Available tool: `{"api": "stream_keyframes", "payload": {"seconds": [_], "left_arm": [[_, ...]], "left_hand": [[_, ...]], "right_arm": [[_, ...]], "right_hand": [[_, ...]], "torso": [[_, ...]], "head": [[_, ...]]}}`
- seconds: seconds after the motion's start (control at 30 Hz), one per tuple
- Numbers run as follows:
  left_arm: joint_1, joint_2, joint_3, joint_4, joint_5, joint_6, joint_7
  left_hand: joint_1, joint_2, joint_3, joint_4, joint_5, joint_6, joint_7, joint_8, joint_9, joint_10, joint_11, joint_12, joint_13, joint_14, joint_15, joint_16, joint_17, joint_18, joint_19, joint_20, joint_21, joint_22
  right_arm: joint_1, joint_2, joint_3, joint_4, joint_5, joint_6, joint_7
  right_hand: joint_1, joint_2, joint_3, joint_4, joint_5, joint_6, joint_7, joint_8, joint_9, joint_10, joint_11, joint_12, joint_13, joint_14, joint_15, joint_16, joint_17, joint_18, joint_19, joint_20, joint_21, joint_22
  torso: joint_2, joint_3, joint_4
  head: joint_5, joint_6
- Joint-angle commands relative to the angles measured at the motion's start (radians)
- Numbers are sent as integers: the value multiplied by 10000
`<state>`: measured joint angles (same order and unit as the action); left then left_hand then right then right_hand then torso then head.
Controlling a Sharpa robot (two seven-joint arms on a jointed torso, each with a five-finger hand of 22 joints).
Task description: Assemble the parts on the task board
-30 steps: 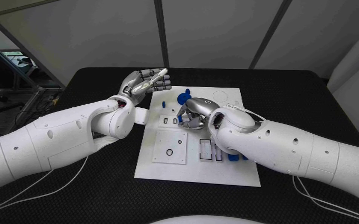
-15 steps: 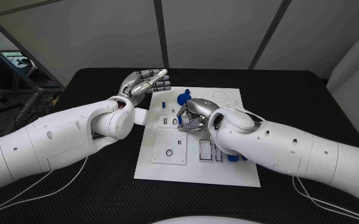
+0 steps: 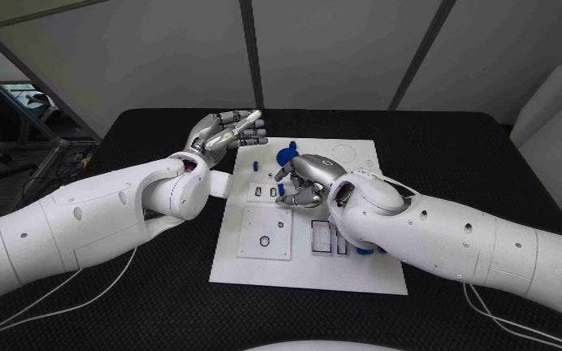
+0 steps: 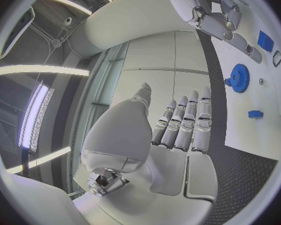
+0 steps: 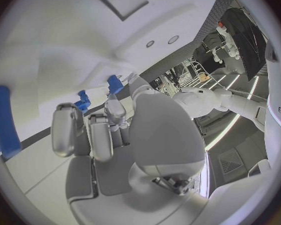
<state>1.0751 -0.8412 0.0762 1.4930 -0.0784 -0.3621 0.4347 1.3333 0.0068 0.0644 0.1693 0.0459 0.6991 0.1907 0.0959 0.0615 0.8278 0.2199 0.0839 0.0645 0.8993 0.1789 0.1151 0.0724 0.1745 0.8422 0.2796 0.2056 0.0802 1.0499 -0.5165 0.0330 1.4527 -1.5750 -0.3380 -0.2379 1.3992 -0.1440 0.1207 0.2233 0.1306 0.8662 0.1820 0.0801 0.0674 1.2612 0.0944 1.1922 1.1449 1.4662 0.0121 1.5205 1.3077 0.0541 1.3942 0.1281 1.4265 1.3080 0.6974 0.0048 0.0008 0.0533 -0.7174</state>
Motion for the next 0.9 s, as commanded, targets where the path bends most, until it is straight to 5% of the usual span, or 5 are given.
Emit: {"api": "stream_keyframes", "payload": {"seconds": [0.03,0.4,0.6,0.67,0.9], "left_arm": [[18,4,9,-44,-327,110,-101],[24,-97,12,-306,-1832,494,-1324],[87,-175,22,-348,-4191,1301,-3404],[138,-156,24,-353,-5014,1624,-4107],[482,11,26,-329,-7372,2377,-6080]], "left_hand": [[73,-4,-87,-10,-1,214,523,-39,21,137,-47,-27,9,290,-69,124,42,99,369,-65,169,60],[346,102,-129,-271,15,2308,92,617,266,2515,-827,940,339,3439,-1073,1595,862,131,3126,-1027,1679,716],[97,41,-193,-107,60,2863,-337,831,364,3983,-1390,1913,880,5141,-1627,3580,2111,68,4457,-1638,3011,1470],[-154,2,-363,81,-6,2825,-383,864,395,3979,-1337,2431,1297,5150,-1741,5528,3902,-13,4646,-1828,3924,2205],[-300,-133,-820,244,-46,3179,-740,1527,778,3956,-1767,5209,3363,6217,-2125,13061,12663,-871,6016,-2150,9929,9344]], "right_arm": [[9,-182,9,277,216,-1005,952],[226,-1395,230,1277,2210,-1328,2940],[783,-2087,366,1170,4673,-1079,4162],[963,-2333,382,1094,5190,-1011,4517],[1305,-3207,397,928,6265,-716,5236]], "right_hand": [[72,-81,11,118,37,-150,23,-50,-11,-136,12,-92,-102,762,71,-105,1462,71,-138,-7,-99,-15],[600,220,-139,186,981,299,-129,317,128,-1017,-133,-1207,-1279,419,-50,-869,279,428,-1282,-90,-1160,-1611],[1124,409,269,-20,1422,792,-163,459,78,-2579,-183,-5041,-4821,-1787,-85,-5436,-5119,1293,-4789,-146,-4863,-6212],[1338,410,585,-49,1433,926,-94,426,42,-2386,-101,-6369,-6026,-2432,-20,-7515,-6771,1308,-5025,-97,-5635,-6681],[1543,185,1462,42,1403,1253,64,203,8,-1551,233,-9345,-8748,-3599,548,-11700,-9060,1172,-6025,388,-7844,-8001]], "torso": [[-16,0,-7],[-105,15,-61],[-267,46,-146],[-342,46,-171],[-528,40,-160]], "head": [[8,36],[75,181],[139,198],[159,172],[196,65]]}}
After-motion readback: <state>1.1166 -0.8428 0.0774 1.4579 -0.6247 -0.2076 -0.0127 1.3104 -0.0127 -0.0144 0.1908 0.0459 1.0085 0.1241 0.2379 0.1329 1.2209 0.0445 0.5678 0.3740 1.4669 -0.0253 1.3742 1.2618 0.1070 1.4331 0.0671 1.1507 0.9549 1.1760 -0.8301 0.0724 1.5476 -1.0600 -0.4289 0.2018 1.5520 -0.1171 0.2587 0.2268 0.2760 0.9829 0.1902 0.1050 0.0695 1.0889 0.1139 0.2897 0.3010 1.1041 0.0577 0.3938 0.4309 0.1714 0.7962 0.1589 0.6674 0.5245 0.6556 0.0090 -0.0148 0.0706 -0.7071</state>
